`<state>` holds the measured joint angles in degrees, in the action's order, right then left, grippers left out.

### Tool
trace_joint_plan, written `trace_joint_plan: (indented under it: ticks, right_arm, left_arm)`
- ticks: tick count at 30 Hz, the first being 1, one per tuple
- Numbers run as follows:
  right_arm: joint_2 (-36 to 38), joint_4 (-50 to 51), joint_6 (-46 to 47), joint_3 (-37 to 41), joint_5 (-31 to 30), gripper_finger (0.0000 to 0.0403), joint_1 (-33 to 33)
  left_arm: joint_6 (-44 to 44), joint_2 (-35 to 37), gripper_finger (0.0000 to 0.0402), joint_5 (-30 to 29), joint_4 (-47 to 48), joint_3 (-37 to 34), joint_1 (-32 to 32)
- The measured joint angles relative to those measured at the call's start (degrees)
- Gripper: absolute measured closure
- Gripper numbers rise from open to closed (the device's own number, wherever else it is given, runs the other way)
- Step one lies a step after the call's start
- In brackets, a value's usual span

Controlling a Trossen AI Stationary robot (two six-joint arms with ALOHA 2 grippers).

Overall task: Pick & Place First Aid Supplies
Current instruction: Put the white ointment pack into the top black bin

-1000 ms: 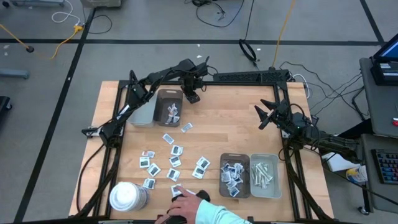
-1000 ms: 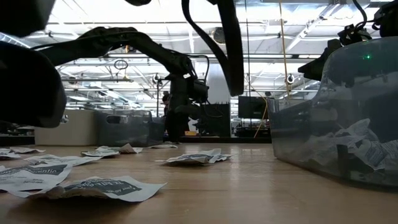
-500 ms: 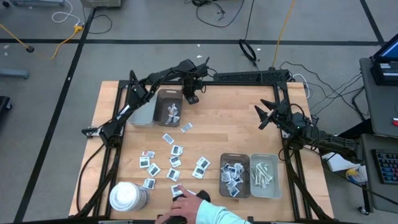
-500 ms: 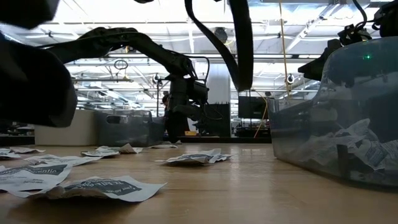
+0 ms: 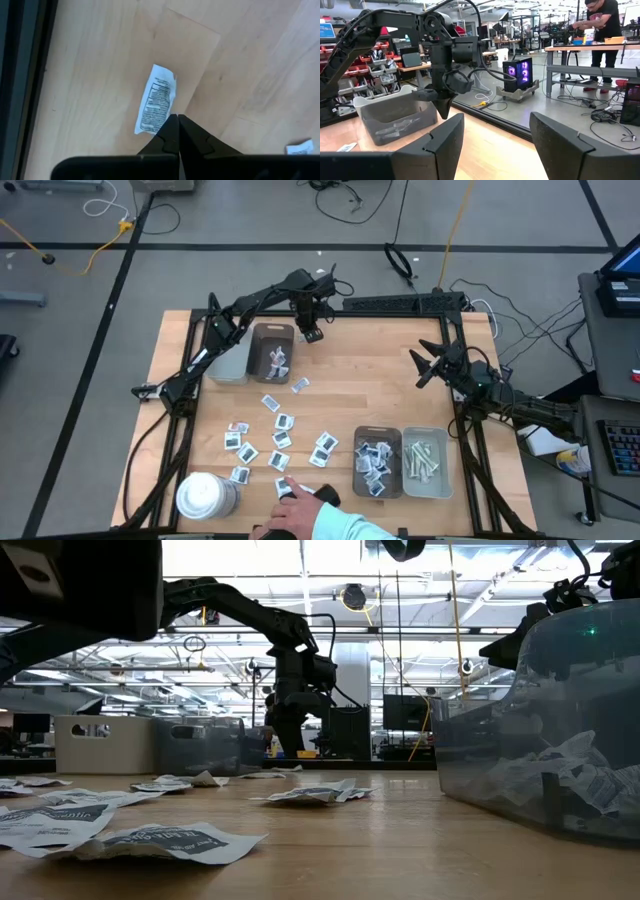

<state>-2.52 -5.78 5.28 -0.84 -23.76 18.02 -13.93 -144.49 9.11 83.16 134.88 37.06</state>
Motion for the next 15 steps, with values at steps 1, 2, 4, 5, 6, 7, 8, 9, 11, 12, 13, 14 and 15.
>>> trace_joint_plan:
  ticks: [1,2,4,5,6,7,8,9,11,12,13,14,15]
  right_arm:
    - [0.0,0.0,-0.02,-0.01,0.01,0.0182,0.0]
    - [0.0,0.0,0.0,0.01,-0.03,0.0181,0.0]
    - [0.0,0.0,-0.02,0.01,-0.04,0.0181,0.0]
    - [0.0,0.0,-0.01,-0.01,-0.03,0.0181,0.0]
    - [-0.01,0.0,-0.02,0.02,-0.03,0.0182,0.0]
    - [0.0,0.0,-0.01,0.01,-0.03,0.0183,0.0]
    - [0.0,0.01,-0.02,0.01,-0.03,0.0183,0.0]
    - [0.0,0.0,-0.01,0.01,-0.03,0.0183,0.0]
    - [0.0,0.0,-0.02,0.01,-0.03,0.0182,0.0]
    - [0.0,0.0,-0.01,0.02,-0.03,0.0182,0.0]
    - [0.0,0.0,-0.01,0.0,-0.03,0.0181,0.0]
    - [0.0,0.0,0.0,0.01,-0.03,0.018,0.0]
    - [0.0,0.01,-0.02,0.02,-0.03,0.0179,0.0]
  left_arm:
    - [0.05,0.17,0.0401,0.13,0.12,0.05,0.0]
    - [0.05,0.34,0.0401,0.11,0.13,0.03,0.0]
    - [-0.07,0.49,0.0401,0.1,0.16,0.03,-0.01]
    - [-0.18,0.55,0.0401,0.1,0.17,0.03,-0.06]
    - [-0.36,0.55,0.0401,0.08,0.17,0.03,-0.12]
    - [-0.39,0.55,0.0401,0.03,0.16,0.03,-0.15]
    - [-0.47,0.55,0.0401,-0.05,0.17,0.03,-0.2]
    - [-0.79,0.55,0.0401,-0.02,0.15,0.03,-0.3]
    - [-1.68,0.55,0.0396,-0.13,-0.16,0.03,-0.46]
    - [-2.57,0.55,0.039,-0.29,-0.75,0.03,-0.58]
    - [-3.66,0.55,0.0381,-0.74,-1.27,0.03,-0.77]
    - [-4.95,0.55,0.0371,-1.34,-2.02,0.03,-0.88]
    - [-6.45,0.55,0.0359,-1.65,-2.58,0.05,-1.01]
